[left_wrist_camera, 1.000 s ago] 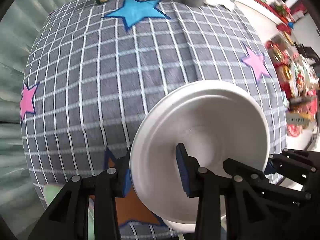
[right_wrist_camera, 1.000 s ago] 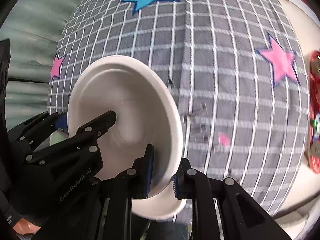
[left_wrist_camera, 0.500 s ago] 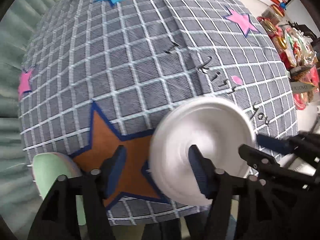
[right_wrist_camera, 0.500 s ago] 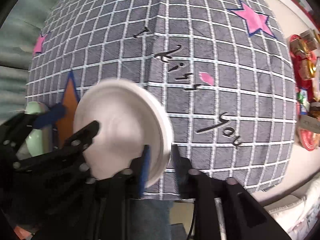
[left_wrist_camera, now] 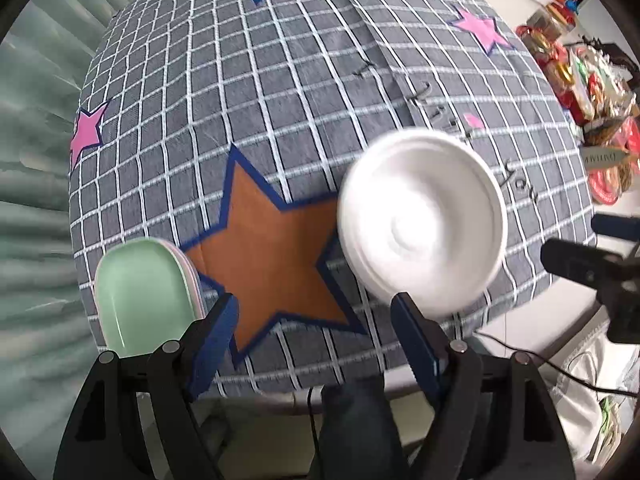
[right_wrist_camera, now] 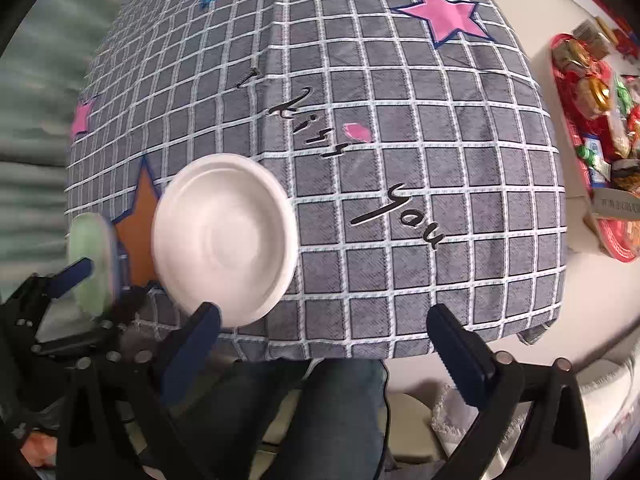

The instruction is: Organize plates and bowls

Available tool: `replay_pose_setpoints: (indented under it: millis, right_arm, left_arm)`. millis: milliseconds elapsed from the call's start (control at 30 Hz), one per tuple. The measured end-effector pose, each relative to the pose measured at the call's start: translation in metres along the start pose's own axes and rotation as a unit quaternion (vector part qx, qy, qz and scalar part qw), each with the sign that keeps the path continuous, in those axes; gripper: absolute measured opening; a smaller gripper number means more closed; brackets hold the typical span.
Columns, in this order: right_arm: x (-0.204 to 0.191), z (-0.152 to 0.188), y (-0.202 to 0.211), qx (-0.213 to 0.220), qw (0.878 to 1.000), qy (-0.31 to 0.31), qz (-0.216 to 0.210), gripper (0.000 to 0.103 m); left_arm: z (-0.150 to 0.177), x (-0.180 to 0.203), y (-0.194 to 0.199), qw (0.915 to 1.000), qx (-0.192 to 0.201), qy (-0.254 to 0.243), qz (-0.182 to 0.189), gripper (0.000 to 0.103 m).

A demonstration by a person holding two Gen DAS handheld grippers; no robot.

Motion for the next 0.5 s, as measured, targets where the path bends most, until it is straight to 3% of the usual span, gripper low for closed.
replay_pose_setpoints:
  millis: [200,500]
  right_arm:
    - [-0.004,0.001,-0.011,-0.008,0.999,0.025,-0.018,0.103]
    - [0.046,0.009,0.0,-0.02,0.999,0.027,-0.014,0.103]
  left_arm:
    - [0.004,0.021,-0.002,0.9993,-0.009,0.023,-0.028,0.081]
    - [0.017,0.046,0.01,0.9958,-0.019,0.089,-0.014,0.081]
Point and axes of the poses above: each gripper's, at about its wrist camera, not at the fingertips, and y roughly against the way its jaws point, x to its right, z to its underside, the point moved 2 cm from there along -y, roughly the way its jaws point, and after that the axes turned 6 degrees about y, right-handed, at the moved point
